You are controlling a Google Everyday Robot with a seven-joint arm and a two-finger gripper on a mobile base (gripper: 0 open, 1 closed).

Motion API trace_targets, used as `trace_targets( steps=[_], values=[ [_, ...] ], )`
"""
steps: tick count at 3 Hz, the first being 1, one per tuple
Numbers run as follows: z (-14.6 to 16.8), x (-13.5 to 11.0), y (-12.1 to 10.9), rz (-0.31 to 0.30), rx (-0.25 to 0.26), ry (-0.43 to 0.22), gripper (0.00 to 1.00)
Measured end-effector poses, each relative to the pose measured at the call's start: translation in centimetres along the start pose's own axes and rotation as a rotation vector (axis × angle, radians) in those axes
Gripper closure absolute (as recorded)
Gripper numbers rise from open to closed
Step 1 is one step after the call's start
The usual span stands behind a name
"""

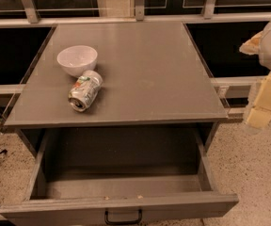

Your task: Place 7up can into top drawer

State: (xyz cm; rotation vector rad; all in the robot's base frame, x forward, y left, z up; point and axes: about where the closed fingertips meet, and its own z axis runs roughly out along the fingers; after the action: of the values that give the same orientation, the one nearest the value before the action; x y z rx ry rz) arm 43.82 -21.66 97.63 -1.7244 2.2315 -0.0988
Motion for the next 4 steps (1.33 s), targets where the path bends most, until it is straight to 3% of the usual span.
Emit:
trace_targets(
  steps=[1, 2, 3, 4],
  values=[
    [0.0, 0.0, 0.0, 0.0, 0.0, 0.0, 0.0],
    [0.7, -1.7, -1.2, -0.138, -0.019, -0.059, 0.0],
    [1.5, -3.5, -2.4, -0.318, -0.055, -0.129, 0.0],
    [1.5, -3.6, -2.6, -0.356, -0.041, -0.131, 0.0]
  ],
)
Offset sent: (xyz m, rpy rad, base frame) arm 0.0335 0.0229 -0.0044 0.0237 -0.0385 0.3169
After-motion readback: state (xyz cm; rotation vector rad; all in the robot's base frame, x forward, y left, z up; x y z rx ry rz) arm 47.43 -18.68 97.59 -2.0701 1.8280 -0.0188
